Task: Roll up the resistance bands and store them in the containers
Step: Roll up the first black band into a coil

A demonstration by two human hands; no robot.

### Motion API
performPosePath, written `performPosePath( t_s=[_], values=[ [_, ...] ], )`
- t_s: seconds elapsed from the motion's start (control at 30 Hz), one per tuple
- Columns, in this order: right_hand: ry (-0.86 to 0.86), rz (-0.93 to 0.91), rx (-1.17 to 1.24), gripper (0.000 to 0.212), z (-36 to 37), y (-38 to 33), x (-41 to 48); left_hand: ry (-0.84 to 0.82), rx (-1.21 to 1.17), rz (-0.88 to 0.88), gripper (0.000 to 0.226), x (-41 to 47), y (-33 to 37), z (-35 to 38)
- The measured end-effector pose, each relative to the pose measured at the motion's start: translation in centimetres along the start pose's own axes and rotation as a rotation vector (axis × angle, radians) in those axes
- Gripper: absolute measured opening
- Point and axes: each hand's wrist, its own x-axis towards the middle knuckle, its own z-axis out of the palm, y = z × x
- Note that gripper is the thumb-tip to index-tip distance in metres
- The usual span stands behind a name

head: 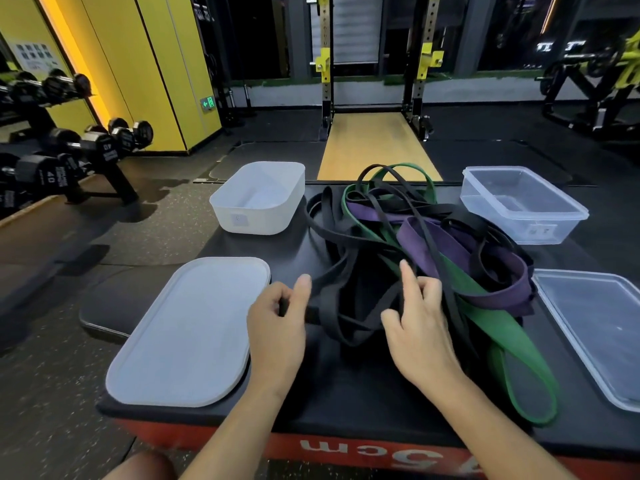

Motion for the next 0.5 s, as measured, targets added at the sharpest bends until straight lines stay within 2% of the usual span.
performPosePath(
  t_s=[0.07,0.17,0.23,0.3,0.37,0.43,0.5],
  values=[
    [0.035,0.014,0.034,0.07,-0.07,0.15,0.07,-0.044,-0.033,0.055,0.059,-0.31,0.24,-0.04],
    [-0.054,-0.105,0.08,0.042,-0.38,0.39,-0.16,-0.189,-0.174,0.135,0.053,-0.87,0.29,-0.38],
    [-0.133,-0.198,0.206,0.049,-0.73,0.33,-0.45,-0.256,-0.296,0.104,0.045,-0.83,0.21,-0.74],
    [-0.182,-0.255,0.289,0.064,-0.79,0.3,-0.72,-0.255,-0.373,-0.012,0.041,-0.39,0.23,-0.92],
    [-0.185,-0.245,0.36,0.071,-0.72,0.34,-0.87,-0.176,-0.326,-0.077,0.032,-0.05,0.07,-0.71],
    [-0.167,-0.187,0.395,0.067,-0.68,0.32,-0.69,-0.134,-0.158,-0.024,0.023,-0.06,0.2,-0.41],
    [-0.185,-0.147,0.33,0.059,-0.65,0.18,-0.42,-0.127,-0.012,0.061,0.02,-0.26,-0.03,-0.31]
  ],
)
